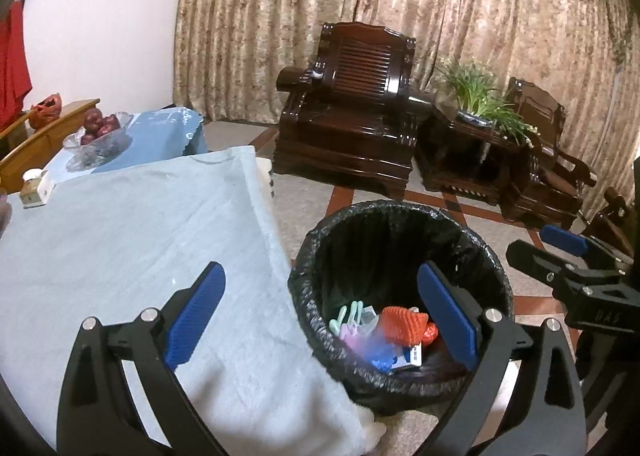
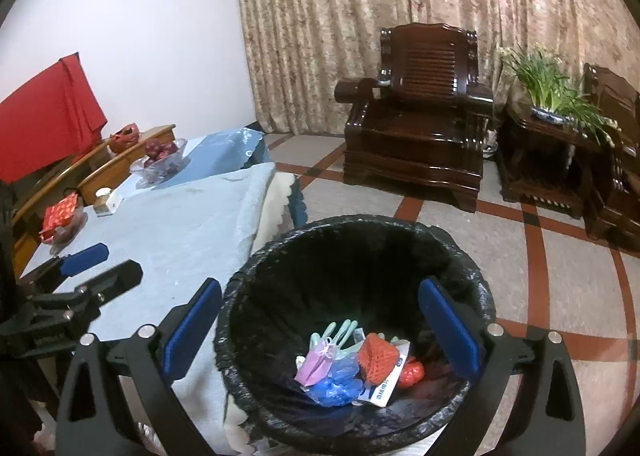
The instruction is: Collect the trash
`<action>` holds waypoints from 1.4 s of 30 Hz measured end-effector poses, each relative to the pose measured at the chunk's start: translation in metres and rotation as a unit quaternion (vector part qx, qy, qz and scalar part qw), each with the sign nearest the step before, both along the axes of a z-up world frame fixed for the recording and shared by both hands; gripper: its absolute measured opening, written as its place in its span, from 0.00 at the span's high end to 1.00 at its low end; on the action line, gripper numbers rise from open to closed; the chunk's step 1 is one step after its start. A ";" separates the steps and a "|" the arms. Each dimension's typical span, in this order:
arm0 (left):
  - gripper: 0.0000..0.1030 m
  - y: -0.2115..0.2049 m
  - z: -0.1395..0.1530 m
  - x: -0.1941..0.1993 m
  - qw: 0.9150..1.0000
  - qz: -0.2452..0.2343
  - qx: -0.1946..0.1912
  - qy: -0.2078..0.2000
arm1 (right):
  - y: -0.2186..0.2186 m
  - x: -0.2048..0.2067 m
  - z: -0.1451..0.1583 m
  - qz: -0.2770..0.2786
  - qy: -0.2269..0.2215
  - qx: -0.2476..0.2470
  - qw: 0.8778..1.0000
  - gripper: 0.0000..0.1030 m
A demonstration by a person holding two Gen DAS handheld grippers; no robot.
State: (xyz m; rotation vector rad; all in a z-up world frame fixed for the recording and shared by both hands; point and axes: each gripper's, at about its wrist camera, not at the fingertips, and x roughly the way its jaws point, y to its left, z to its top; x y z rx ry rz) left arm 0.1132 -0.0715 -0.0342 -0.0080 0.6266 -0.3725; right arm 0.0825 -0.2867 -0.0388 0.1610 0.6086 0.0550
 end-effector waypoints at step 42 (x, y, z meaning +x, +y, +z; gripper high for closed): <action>0.08 0.034 0.045 -0.051 0.998 0.037 -0.013 -0.044 | 0.046 -0.034 0.039 0.047 -0.039 -0.023 0.998 0.06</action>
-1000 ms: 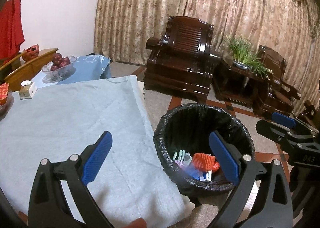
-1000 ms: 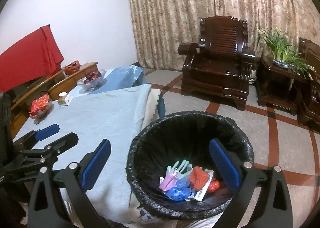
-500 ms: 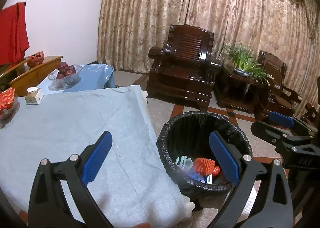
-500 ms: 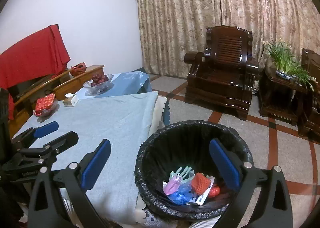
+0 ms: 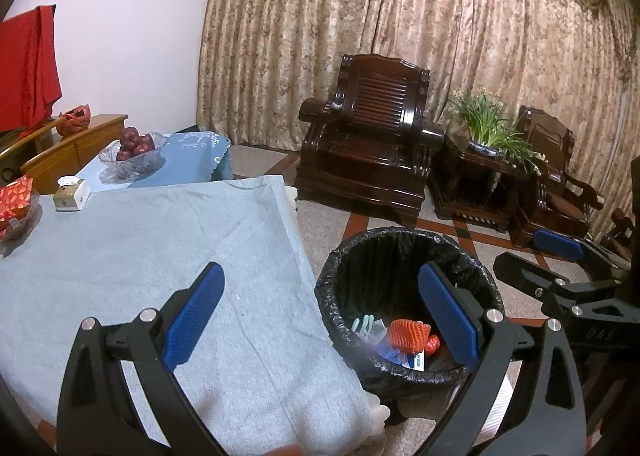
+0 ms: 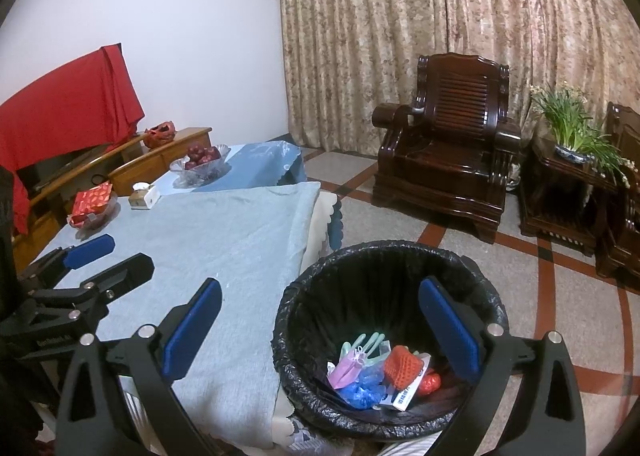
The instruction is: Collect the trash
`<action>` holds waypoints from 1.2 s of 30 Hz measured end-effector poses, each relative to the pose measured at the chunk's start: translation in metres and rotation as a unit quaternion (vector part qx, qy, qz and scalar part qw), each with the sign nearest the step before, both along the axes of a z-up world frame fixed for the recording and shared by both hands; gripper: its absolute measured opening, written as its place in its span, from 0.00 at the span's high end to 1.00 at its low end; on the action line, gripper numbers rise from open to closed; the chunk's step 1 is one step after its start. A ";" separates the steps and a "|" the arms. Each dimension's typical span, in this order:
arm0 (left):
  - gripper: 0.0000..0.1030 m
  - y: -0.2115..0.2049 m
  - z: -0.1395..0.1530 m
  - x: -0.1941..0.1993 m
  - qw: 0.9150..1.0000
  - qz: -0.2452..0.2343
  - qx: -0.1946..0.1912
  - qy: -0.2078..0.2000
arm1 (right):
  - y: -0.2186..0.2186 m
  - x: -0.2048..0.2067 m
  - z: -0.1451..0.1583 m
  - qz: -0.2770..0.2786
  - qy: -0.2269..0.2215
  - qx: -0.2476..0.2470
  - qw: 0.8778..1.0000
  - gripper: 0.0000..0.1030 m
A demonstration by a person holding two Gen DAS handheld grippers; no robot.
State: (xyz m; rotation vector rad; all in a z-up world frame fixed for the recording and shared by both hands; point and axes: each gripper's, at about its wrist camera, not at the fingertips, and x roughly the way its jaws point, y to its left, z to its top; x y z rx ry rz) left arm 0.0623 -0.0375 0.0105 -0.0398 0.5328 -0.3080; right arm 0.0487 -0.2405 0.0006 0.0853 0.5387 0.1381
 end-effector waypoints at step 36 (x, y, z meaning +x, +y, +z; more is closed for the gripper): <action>0.08 0.002 -0.002 0.001 1.000 -0.001 0.001 -0.002 | 0.001 0.000 -0.001 0.000 -0.001 0.000 1.000 0.06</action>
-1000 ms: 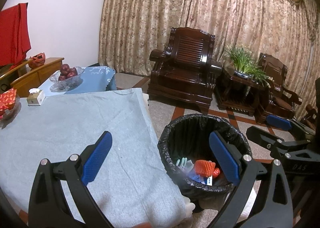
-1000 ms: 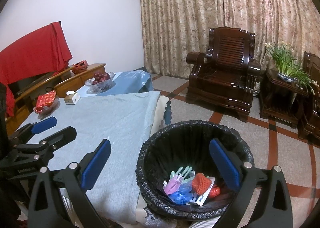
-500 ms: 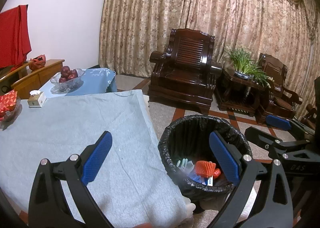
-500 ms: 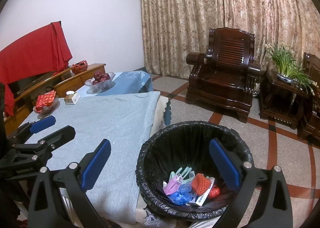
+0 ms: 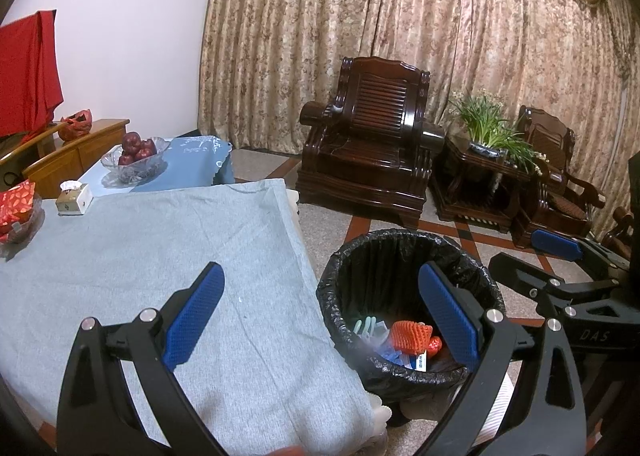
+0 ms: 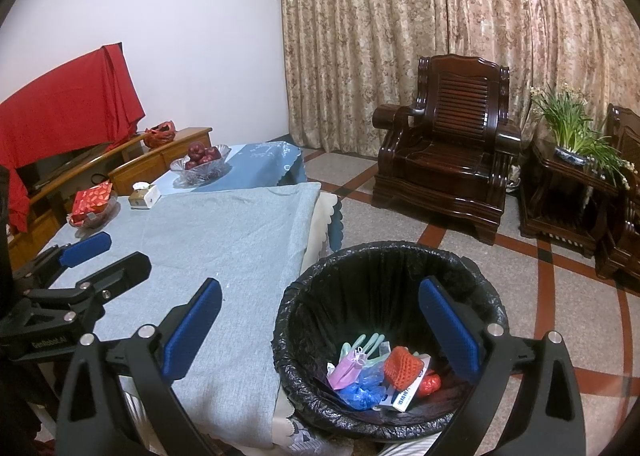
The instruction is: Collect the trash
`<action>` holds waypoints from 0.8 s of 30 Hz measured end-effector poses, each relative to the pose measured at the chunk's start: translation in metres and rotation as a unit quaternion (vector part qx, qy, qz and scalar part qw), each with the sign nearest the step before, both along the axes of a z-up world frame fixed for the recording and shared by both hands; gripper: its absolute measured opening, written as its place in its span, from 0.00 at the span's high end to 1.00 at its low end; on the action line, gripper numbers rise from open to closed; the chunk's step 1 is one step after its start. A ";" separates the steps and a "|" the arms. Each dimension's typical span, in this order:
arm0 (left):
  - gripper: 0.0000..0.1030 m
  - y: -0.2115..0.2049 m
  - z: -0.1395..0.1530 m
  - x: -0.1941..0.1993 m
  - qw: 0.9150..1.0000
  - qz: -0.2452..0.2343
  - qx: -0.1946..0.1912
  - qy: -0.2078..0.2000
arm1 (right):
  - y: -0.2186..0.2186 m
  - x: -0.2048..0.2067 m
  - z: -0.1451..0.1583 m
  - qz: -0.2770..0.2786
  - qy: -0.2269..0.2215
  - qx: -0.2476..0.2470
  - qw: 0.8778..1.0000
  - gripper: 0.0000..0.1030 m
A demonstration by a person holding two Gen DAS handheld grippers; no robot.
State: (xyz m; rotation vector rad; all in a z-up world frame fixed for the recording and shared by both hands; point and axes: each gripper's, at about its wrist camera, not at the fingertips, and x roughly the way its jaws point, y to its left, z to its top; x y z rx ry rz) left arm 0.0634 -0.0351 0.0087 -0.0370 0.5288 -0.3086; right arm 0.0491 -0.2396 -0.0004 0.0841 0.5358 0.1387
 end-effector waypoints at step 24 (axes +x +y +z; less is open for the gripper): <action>0.08 0.000 -0.001 0.000 1.000 0.000 0.001 -0.001 | 0.000 0.000 -0.001 0.000 0.000 0.000 1.000 0.06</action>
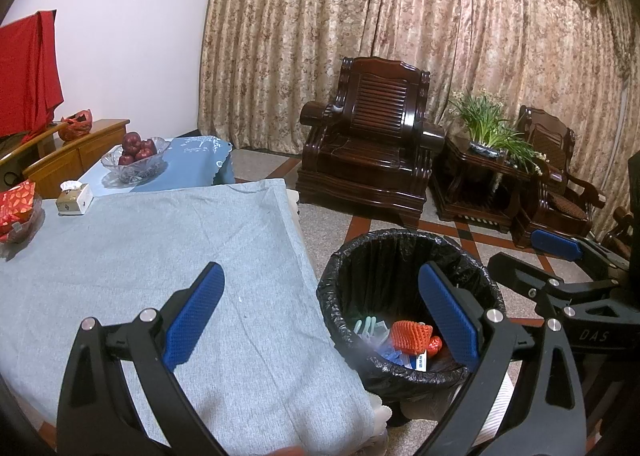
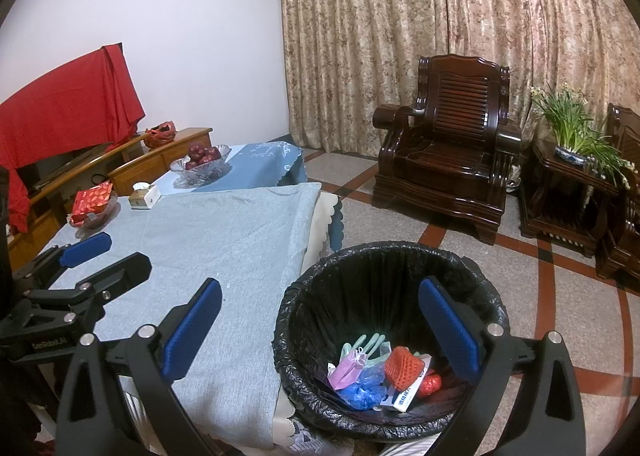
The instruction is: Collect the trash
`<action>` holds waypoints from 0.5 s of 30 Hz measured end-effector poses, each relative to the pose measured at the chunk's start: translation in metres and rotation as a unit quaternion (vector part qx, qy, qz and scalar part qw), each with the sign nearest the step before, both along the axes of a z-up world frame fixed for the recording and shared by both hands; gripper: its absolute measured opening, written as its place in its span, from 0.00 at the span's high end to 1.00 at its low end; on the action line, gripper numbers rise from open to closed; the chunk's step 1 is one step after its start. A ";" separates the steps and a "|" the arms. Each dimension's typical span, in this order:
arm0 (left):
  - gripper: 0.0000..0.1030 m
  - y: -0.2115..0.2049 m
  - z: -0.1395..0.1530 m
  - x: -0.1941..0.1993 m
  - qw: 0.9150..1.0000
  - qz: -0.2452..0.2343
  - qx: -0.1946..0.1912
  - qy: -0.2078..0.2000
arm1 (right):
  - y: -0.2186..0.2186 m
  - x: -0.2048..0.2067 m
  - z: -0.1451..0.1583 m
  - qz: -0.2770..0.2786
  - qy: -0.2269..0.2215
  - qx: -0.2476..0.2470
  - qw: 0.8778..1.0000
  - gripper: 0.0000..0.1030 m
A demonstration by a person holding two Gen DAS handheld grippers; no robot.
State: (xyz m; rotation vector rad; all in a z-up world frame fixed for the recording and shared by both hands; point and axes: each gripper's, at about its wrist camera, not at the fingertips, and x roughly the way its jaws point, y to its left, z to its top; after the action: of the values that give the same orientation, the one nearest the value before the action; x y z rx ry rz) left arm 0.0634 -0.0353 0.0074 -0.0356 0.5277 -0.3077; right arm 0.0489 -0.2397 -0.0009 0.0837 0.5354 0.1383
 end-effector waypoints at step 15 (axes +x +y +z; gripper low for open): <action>0.08 -0.001 -0.001 -0.001 1.000 0.000 0.000 -0.001 | 0.000 0.000 -0.001 0.000 0.001 0.000 1.000 0.06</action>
State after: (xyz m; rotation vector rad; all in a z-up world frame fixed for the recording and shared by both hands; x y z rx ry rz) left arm 0.0627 -0.0362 0.0064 -0.0351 0.5263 -0.3078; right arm 0.0486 -0.2394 -0.0014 0.0844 0.5369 0.1384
